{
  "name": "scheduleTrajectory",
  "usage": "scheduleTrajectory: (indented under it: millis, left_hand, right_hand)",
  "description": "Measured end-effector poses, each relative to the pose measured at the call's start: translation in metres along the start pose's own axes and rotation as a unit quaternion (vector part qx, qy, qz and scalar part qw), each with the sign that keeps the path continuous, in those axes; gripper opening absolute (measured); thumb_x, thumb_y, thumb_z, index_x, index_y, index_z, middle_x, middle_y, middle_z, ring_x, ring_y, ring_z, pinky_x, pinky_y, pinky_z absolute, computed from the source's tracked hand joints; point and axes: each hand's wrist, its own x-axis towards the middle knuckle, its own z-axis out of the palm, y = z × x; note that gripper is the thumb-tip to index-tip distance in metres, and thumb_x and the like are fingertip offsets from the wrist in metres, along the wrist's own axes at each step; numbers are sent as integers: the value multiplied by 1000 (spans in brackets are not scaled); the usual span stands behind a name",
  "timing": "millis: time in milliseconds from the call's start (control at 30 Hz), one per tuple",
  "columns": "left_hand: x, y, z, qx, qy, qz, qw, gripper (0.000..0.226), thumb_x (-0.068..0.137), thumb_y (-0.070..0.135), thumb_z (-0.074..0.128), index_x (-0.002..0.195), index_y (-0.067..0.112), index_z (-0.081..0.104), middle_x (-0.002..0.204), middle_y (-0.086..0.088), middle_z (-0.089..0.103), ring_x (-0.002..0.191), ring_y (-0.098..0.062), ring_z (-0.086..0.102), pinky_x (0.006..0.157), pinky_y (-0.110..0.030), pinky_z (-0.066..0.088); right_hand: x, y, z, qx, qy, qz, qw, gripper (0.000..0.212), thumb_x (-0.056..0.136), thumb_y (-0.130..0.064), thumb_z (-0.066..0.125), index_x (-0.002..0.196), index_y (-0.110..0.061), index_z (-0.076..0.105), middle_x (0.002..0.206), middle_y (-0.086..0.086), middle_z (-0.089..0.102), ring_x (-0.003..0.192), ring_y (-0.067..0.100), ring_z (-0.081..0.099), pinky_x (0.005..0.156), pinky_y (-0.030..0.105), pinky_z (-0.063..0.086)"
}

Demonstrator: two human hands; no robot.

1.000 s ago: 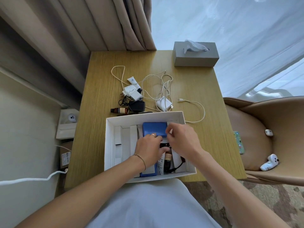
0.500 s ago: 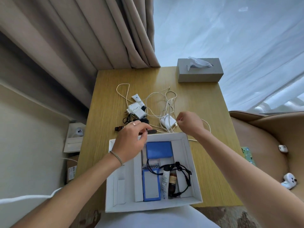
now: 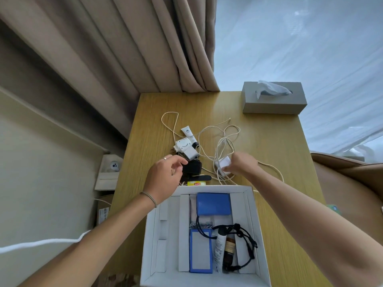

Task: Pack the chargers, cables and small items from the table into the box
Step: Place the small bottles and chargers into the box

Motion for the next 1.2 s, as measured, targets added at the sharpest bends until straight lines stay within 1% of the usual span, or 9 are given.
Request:
scheduleTrajectory:
  millis: [167, 333, 433, 567, 667, 767, 867, 1000, 1200]
  left_hand:
    - [10, -11, -2, -9, -9, -42, 999, 23, 93, 11, 56, 104, 24, 72, 94, 7, 67, 83, -11, 67, 75, -41, 59]
    - [17, -20, 0, 11, -27, -50, 998, 23, 94, 12, 55, 103, 25, 71, 93, 7, 66, 84, -10, 65, 75, -39, 58]
    - [25, -25, 4, 39, -44, -56, 997, 23, 94, 14, 54, 103, 27, 71, 94, 7, 65, 85, -10, 62, 72, -34, 57]
    - [45, -35, 10, 73, -55, -66, 994, 23, 92, 14, 53, 103, 27, 69, 97, 8, 62, 86, -12, 60, 70, -28, 52]
    - [62, -44, 16, 100, -62, -76, 990, 25, 91, 13, 52, 104, 28, 68, 101, 7, 61, 91, -16, 60, 73, -34, 54]
    - [80, -53, 25, 137, -68, -72, 986, 29, 90, 12, 52, 111, 27, 66, 112, 3, 61, 101, -19, 57, 73, -36, 52]
    - [98, -60, 35, 155, -60, -72, 983, 35, 89, 10, 52, 119, 25, 60, 121, 1, 59, 111, -23, 53, 70, -32, 43]
    - [121, -62, 46, 174, -74, -66, 980, 47, 87, 8, 55, 131, 24, 53, 128, -1, 57, 116, -25, 51, 75, -36, 46]
    - [142, -67, 57, 286, -158, -15, 945, 64, 83, 5, 62, 142, 21, 42, 133, -8, 53, 122, -28, 49, 84, -40, 49]
  right_hand:
    - [9, -4, 4, 3, -26, -6, 1000, 40, 77, -49, 78, 86, -14, 62, 85, 3, 69, 80, 21, 68, 70, 35, 60]
    - [12, -8, 7, 79, -76, 44, 993, 52, 69, -58, 84, 75, -13, 60, 73, 1, 62, 65, 13, 56, 53, 25, 43]
    - [12, -11, 11, 113, -96, 48, 988, 48, 67, -54, 86, 79, -14, 62, 77, 1, 66, 69, 14, 62, 57, 25, 46]
    - [3, -13, 9, 75, -66, 18, 995, 42, 68, -44, 84, 90, -14, 65, 82, 1, 69, 74, 16, 67, 58, 27, 51]
    - [-9, -17, -8, 62, -44, 5, 997, 39, 73, -42, 82, 94, -16, 62, 82, 0, 69, 67, 14, 70, 57, 28, 60]
    - [-25, -22, -34, 129, -15, -29, 991, 35, 79, -33, 80, 104, -25, 57, 87, 1, 68, 62, 17, 72, 58, 35, 64]
    - [-47, -29, -57, 244, -15, -52, 968, 30, 82, -24, 78, 104, -18, 57, 87, 3, 66, 60, 21, 72, 55, 35, 63]
    - [-79, -37, -68, 432, -43, -39, 900, 28, 86, -19, 76, 109, -10, 63, 93, 16, 71, 53, 18, 67, 49, 24, 54]
    - [-116, -43, -62, 529, -32, -13, 848, 27, 89, -19, 73, 113, -11, 65, 84, 12, 74, 58, 21, 66, 54, 26, 56]
